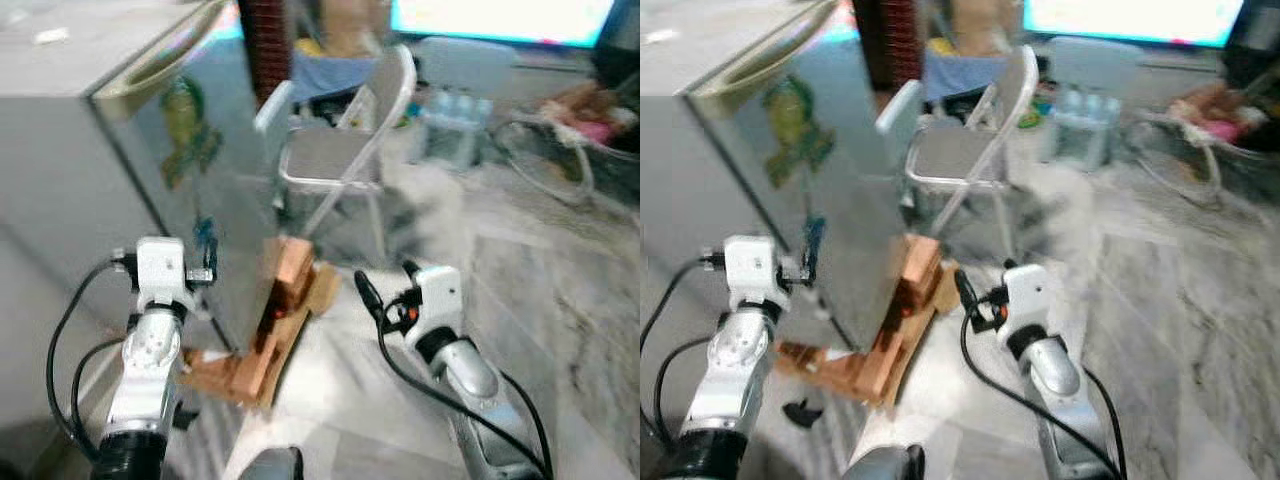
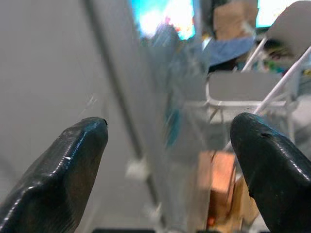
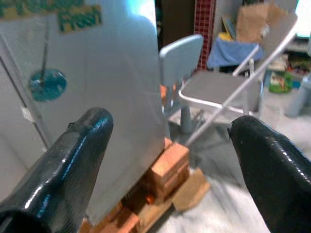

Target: Restocking fridge

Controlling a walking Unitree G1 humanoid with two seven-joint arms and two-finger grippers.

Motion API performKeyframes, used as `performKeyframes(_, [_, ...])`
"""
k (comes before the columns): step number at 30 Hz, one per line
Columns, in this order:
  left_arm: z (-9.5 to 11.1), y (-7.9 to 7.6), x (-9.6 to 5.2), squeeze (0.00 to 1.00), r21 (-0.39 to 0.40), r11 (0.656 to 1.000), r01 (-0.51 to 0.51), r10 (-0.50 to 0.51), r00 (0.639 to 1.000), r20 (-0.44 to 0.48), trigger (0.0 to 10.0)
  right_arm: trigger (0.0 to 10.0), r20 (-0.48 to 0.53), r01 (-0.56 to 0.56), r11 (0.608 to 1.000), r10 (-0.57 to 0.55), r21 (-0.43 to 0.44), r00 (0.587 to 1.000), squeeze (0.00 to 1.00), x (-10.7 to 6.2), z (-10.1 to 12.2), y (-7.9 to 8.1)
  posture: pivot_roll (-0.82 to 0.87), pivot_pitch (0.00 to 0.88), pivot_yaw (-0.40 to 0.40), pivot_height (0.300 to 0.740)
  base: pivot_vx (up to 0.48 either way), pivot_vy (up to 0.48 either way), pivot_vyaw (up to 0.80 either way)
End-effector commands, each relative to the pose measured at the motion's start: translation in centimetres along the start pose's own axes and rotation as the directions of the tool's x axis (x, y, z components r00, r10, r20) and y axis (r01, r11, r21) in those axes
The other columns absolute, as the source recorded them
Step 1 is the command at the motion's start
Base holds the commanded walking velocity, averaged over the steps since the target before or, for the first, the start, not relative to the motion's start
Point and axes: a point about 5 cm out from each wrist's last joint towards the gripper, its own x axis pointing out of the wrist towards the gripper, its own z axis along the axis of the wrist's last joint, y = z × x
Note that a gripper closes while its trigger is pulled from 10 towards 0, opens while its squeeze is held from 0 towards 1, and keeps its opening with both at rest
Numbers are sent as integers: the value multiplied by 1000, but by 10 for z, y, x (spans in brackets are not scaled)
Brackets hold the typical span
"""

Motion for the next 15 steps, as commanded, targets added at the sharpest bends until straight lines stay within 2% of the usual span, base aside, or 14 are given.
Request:
performKeyframes(1, [8, 0, -1, 0, 22, 1000, 11, -12, 999, 30, 10000, 10000, 6, 36, 999, -36, 2, 999, 0, 0, 1, -4, 66, 0, 33, 740, 0, 0, 0])
performKeyframes(6, [6, 0, -8, 0, 32, 999, 25, -26, 999, 28, 10000, 10000, 14, 71, 997, -71, -10, 997, 0, -3, 2, -11, 65, 0, 28, 740, 0, 0, 0])
performKeyframes(13, [5, 2, -8, 0, 32, 999, 27, -28, 999, 17, 10000, 10000, 19, 99, 995, -99, -10, 995, 0, -4, 3, -16, 63, 0, 29, 740, 306, 368, 0])
performKeyframes(15, [8, 0, -7, 0, 63, 997, 49, -51, 998, 33, 10000, 10000, 24, 101, 995, -101, -8, 995, 0, -3, 4, -16, 63, 0, 30, 740, 369, 300, 0])
